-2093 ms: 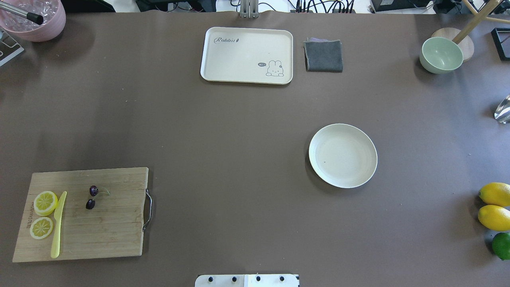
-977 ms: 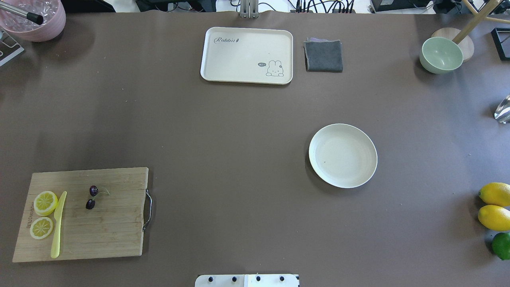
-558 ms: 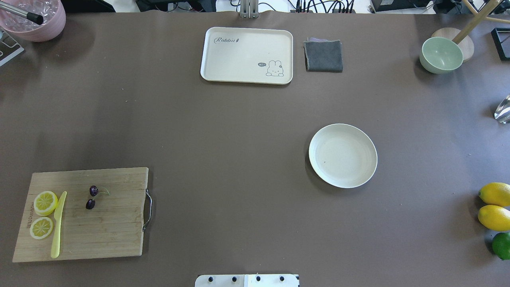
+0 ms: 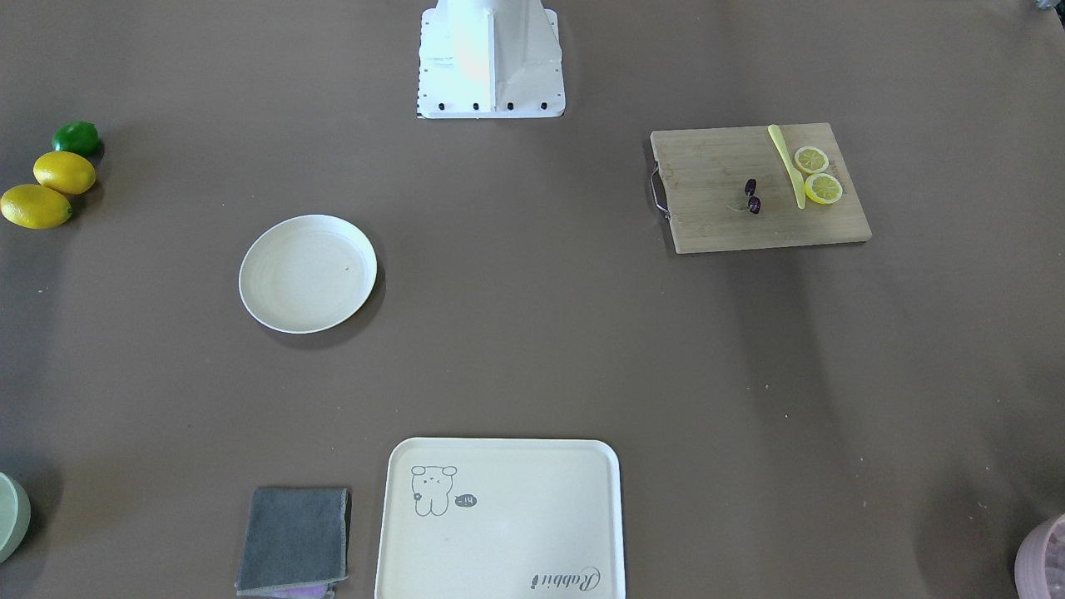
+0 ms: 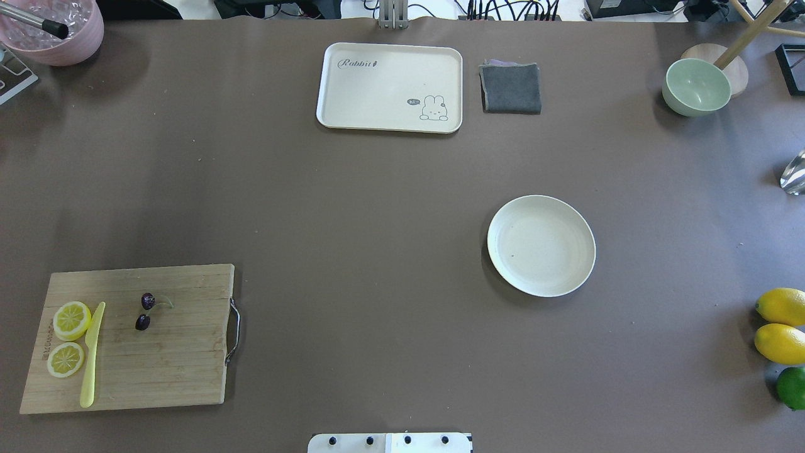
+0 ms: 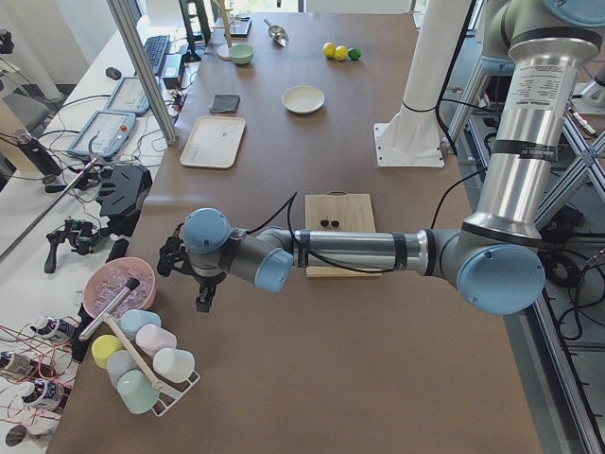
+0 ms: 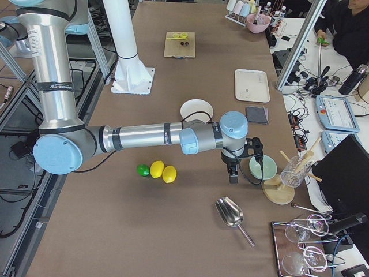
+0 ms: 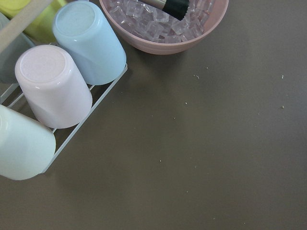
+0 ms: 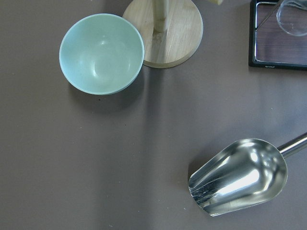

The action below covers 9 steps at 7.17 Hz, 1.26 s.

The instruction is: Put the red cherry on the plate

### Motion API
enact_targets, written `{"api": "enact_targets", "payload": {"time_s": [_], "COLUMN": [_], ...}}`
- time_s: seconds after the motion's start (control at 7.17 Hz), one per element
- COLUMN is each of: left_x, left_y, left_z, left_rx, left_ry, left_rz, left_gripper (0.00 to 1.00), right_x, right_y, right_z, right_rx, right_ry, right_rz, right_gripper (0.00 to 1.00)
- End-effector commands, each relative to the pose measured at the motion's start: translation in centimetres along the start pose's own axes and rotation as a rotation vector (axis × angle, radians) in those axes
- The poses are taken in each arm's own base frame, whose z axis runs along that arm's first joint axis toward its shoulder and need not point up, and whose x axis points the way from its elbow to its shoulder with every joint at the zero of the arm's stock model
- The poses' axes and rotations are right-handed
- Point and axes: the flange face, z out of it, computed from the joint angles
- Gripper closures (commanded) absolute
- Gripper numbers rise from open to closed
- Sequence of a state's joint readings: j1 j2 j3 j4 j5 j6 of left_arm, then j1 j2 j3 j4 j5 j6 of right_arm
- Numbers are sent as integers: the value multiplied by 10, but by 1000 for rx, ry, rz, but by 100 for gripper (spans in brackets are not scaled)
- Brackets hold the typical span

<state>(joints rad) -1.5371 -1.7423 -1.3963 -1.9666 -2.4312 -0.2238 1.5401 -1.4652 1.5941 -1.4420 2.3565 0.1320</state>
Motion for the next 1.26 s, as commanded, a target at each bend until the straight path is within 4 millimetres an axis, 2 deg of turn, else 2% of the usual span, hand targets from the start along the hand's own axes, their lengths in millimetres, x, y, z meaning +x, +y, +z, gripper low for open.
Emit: {"api": "enact_targets", "payload": {"time_s": [0.0,0.28,0.42,0.56,0.7,0.84,0.98,1.12], "left_x": [-1,0,4,7,14,19,40,44], "left_y": [1,0,-2,-3,-4,-6,-10,-11], "left_z": [1,0,-3,-5,-10,-8,3,4], "left_rx": [-2,1,8,29,62,89,86,101], "left_ry": [-2,-1,2,7,25,23,39,45], "left_rz": [-1,4,14,35,73,114,163,187], "left_gripper": [2,2,2,2,2,2,2,2], "right_x": [0,2,-4,-30,-66,-105,-140,-178], "right_y": [1,3,2,-1,-5,-2,2,10], "right_z": [0,1,-3,4,18,39,60,86], "right_rx": [-1,-2,7,3,28,62,91,90], "right_ry": [-1,1,-1,-42,-76,-111,-119,-129], "right_rz": [1,4,-7,-41,-17,12,44,46], "right_gripper": [0,0,0,0,0,0,0,0]}}
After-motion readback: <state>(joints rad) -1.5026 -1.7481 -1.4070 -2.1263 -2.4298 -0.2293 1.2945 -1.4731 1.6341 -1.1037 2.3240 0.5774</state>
